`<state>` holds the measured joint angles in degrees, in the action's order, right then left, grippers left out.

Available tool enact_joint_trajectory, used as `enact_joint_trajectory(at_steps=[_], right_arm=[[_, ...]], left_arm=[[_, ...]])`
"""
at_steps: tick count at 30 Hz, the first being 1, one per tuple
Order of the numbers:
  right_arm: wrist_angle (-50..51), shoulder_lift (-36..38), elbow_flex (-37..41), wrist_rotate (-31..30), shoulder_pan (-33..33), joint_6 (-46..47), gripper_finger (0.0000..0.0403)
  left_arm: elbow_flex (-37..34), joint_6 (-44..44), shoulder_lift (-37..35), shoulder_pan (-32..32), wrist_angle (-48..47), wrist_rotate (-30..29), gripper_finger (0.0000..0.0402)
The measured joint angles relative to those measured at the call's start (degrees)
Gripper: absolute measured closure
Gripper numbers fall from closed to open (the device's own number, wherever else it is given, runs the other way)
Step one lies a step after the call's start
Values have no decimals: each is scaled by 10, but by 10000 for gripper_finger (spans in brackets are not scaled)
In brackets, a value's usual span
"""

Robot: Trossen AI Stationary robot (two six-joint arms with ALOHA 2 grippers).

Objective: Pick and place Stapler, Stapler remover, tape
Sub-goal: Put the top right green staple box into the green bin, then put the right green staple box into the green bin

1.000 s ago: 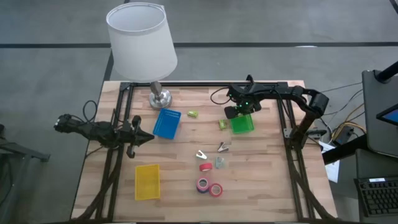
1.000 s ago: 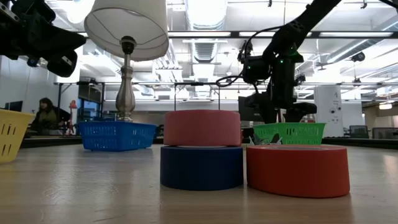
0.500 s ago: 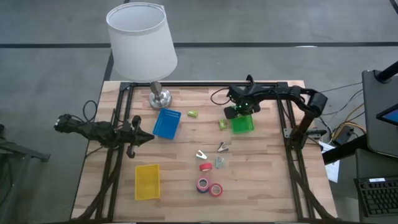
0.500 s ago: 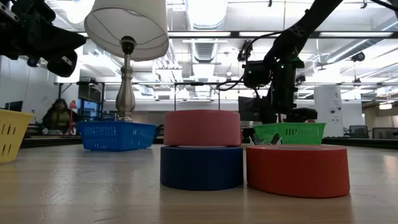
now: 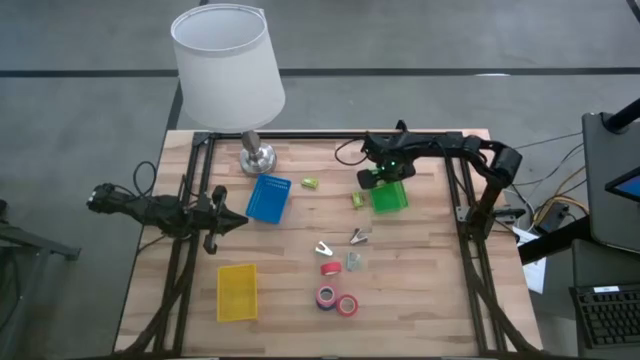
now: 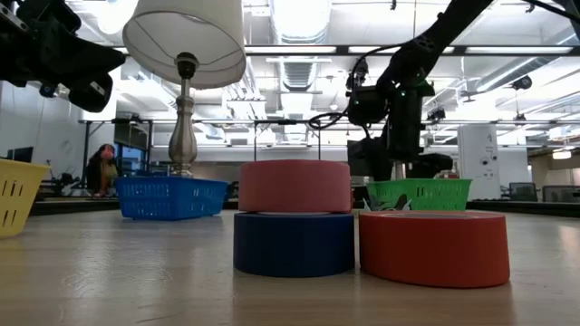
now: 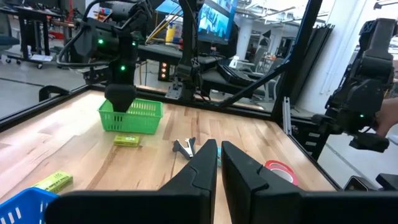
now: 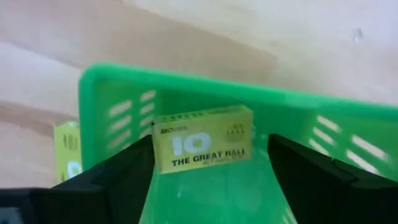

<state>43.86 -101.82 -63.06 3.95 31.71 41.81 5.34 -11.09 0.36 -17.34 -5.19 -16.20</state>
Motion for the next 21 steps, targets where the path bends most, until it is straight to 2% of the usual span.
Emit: enact_joint_trajectory(at_steps=[8, 16, 21], right_arm=[[69, 12, -51, 0, -25, -35, 65], [65, 22, -137, -13, -71, -59, 74], [20, 22, -185, -7, -90, -49, 78]], left_arm=[[0, 0, 0, 0, 0, 0, 376], [0, 0, 0, 0, 0, 0, 376], [0, 0, 0, 0, 0, 0, 376]])
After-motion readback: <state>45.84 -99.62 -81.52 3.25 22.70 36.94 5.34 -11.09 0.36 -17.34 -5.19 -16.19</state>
